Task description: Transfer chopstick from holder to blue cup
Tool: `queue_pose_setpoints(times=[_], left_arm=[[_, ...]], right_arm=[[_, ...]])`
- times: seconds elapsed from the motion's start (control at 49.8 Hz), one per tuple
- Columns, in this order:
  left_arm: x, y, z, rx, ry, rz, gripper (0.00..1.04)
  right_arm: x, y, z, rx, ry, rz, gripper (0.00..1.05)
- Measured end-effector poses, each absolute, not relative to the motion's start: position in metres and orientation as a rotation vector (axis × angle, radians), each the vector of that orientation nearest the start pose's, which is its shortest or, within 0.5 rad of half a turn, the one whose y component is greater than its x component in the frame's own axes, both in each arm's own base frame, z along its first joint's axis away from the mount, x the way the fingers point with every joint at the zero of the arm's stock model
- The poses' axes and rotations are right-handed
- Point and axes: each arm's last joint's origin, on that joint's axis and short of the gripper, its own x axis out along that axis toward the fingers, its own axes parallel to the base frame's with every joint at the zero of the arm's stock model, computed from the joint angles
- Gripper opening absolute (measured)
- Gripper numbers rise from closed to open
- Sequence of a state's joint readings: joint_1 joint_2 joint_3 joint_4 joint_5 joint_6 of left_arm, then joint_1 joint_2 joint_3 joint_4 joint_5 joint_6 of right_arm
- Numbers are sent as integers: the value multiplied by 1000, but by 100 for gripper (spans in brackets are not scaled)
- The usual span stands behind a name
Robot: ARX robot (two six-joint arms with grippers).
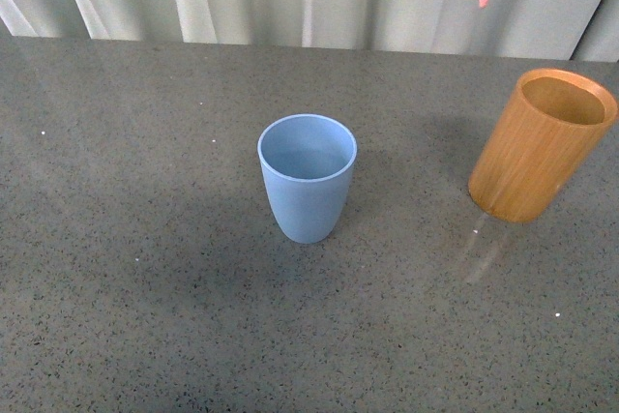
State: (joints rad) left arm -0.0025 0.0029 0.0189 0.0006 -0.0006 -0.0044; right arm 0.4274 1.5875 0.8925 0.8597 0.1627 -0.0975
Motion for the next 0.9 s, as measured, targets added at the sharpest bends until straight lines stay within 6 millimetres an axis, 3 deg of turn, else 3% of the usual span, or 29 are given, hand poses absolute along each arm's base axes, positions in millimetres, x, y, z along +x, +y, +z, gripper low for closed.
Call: queue_pose_setpoints(times=[0.201,0.362,0.683,0.904], left_arm=[[97,0,170,-4,-17,-2,98],[97,0,170,-4,-17,-2,98],[97,0,170,-4,-17,-2,98],[97,0,170,-4,-17,-2,98]], right_arm=[[304,164,263,4,-140,324,2],[300,186,239,19,-73,373,2],[308,197,209,35,-3,389,2],[310,204,202,47,3,401,2]])
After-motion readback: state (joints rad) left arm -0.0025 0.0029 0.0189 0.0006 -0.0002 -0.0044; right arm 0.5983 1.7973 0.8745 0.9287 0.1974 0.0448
